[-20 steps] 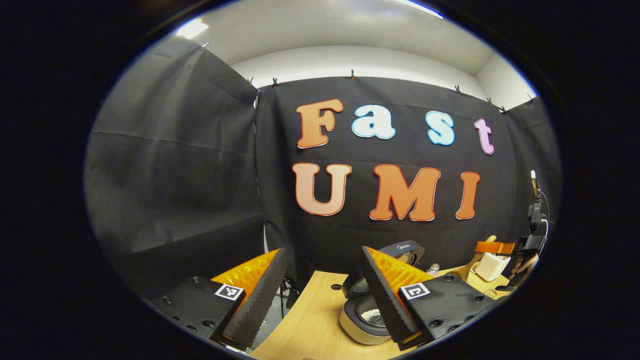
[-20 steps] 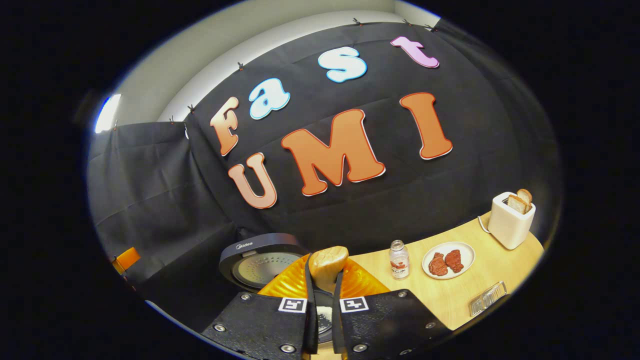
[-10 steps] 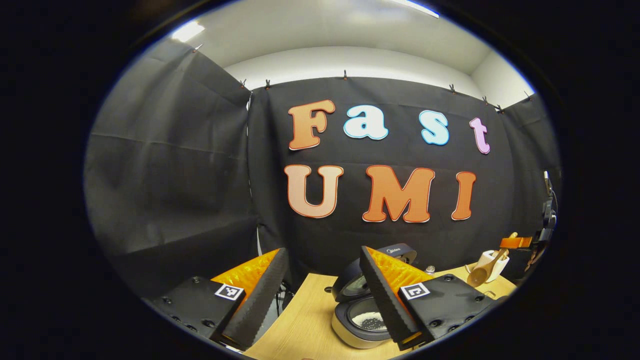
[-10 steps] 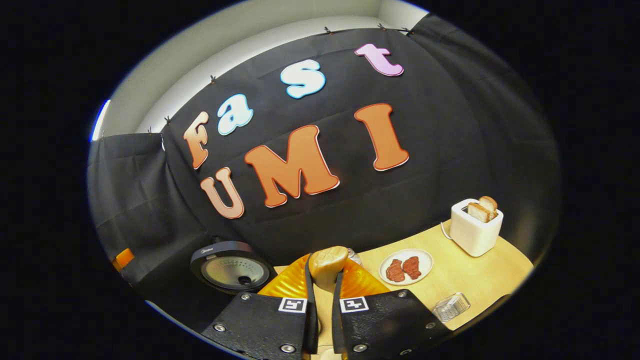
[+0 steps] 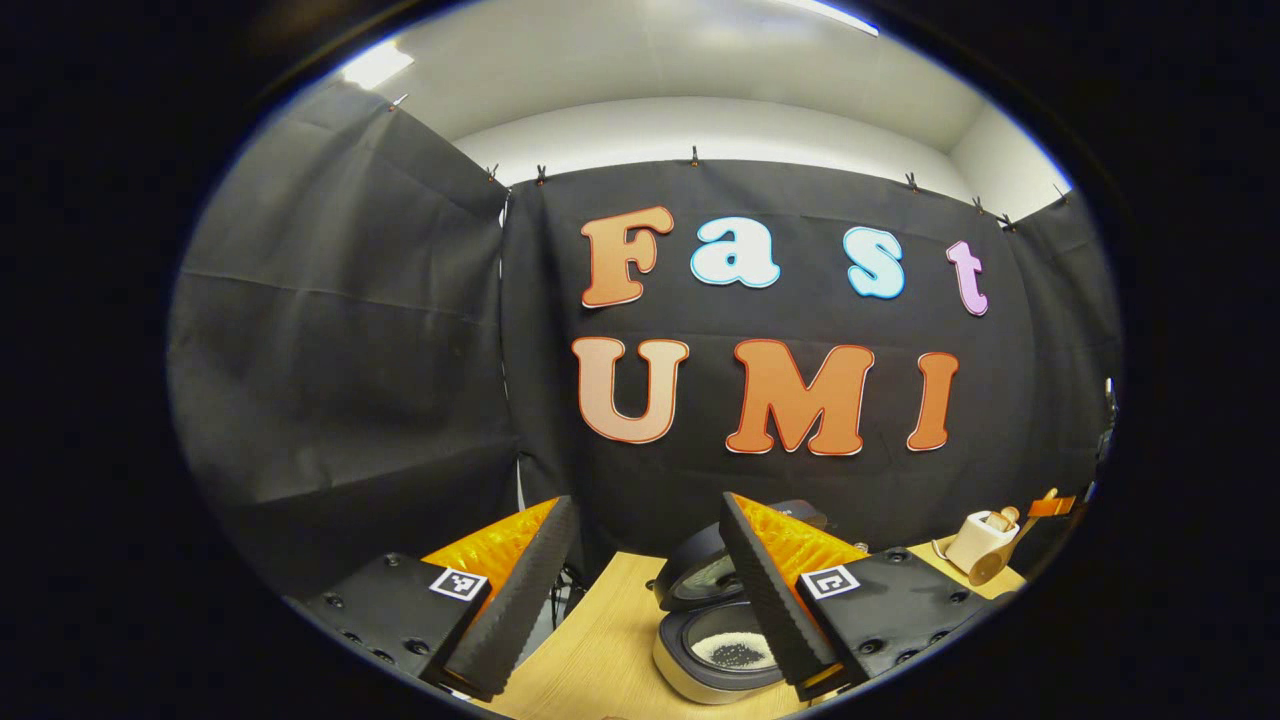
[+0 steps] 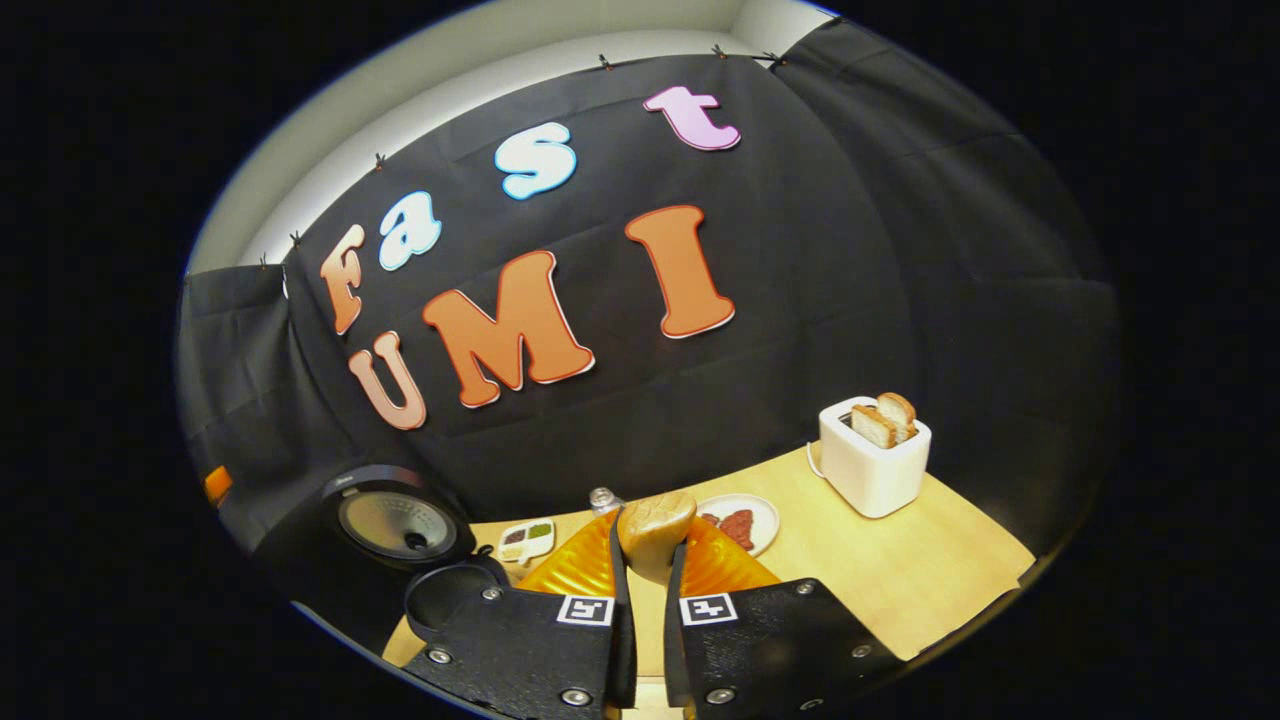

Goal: Close the left gripper, press the button to open the rice cooker; take a wooden spoon from the chopstick holder with the right hand, scoop a spoonful of rice and pour it into the rice cooker, then put the wooden spoon back into the chopstick holder.

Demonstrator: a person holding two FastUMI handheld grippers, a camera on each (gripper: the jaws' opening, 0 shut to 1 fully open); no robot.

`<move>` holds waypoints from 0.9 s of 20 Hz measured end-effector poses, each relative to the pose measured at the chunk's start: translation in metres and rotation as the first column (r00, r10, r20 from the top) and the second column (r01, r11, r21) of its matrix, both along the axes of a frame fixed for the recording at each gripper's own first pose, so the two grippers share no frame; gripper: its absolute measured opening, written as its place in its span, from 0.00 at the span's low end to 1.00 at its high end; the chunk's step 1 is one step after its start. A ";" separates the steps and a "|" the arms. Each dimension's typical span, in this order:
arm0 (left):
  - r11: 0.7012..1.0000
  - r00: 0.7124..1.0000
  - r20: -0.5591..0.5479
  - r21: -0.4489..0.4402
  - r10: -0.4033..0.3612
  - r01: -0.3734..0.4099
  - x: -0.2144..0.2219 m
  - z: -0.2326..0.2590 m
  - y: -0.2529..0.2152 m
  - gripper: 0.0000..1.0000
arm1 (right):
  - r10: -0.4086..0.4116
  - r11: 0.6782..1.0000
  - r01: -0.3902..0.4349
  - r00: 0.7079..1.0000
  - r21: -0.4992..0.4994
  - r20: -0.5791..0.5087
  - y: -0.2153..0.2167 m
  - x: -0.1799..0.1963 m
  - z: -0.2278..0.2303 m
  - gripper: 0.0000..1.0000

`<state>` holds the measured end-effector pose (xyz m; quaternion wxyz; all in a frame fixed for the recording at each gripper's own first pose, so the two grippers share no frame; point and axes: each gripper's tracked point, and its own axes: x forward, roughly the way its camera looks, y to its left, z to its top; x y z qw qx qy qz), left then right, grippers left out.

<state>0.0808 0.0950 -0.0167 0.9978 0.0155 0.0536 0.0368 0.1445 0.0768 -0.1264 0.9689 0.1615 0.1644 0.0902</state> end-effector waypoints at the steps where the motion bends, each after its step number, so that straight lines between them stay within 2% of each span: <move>1: 1.000 1.000 0.004 0.003 0.008 -0.008 -0.002 0.003 0.000 0.95 | -0.008 1.000 0.007 1.000 -0.009 -0.013 -0.008 0.001 -0.008 0.10; 2: 1.000 1.000 0.011 0.007 0.019 -0.019 -0.003 0.006 0.001 0.98 | -0.013 1.000 0.012 1.000 -0.014 -0.026 -0.016 0.002 -0.016 0.10; 8: 0.998 0.998 0.034 0.027 0.057 -0.058 -0.011 0.021 -0.006 0.99 | -0.018 1.000 0.015 0.993 -0.026 -0.114 -0.049 0.008 -0.075 0.10; 13: 0.998 0.998 0.030 0.017 0.063 -0.064 -0.019 0.023 -0.025 1.00 | -0.005 1.000 0.002 0.980 -0.018 -0.198 -0.060 0.007 -0.125 0.10; 14: 0.998 0.998 0.031 0.015 0.063 -0.064 -0.021 0.024 -0.029 0.96 | 0.004 1.000 -0.006 0.979 -0.011 -0.206 -0.060 0.007 -0.132 0.10; 16: 0.997 0.997 0.034 0.024 0.069 -0.070 -0.025 0.024 -0.032 1.00 | 0.021 1.000 -0.018 0.975 0.018 -0.222 -0.056 0.008 -0.144 0.10; 18: 0.996 0.996 0.027 0.040 0.083 -0.084 -0.030 0.022 -0.032 0.99 | 0.035 0.999 -0.025 0.972 0.048 -0.230 -0.055 0.010 -0.154 0.10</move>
